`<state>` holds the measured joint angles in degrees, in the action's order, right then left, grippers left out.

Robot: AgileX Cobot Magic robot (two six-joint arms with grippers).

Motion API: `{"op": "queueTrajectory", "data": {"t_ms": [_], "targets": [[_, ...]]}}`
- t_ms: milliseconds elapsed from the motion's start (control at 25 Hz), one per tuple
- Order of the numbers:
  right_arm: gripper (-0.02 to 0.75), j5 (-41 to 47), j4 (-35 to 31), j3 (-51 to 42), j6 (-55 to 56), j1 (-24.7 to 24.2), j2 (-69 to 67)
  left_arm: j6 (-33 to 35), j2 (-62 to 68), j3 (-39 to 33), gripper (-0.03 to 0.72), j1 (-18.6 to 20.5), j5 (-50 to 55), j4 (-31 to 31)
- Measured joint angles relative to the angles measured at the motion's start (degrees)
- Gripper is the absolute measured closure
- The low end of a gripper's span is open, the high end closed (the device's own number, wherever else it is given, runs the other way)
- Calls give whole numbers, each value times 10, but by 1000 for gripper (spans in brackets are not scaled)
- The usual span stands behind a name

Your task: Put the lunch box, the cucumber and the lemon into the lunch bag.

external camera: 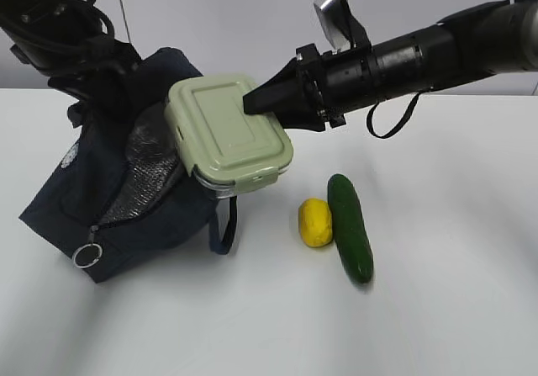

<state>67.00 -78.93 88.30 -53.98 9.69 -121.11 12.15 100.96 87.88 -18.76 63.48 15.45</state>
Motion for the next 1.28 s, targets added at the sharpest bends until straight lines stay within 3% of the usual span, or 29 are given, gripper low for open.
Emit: {"op": "queueTrajectory", "data": {"t_ms": [640, 1280], "targets": [[390, 2, 16, 17, 4, 27, -25, 13, 0, 0, 688, 0, -3, 43], [390, -30, -13, 70, 20, 44, -74, 37, 0, 0, 688, 0, 10, 83]]}}
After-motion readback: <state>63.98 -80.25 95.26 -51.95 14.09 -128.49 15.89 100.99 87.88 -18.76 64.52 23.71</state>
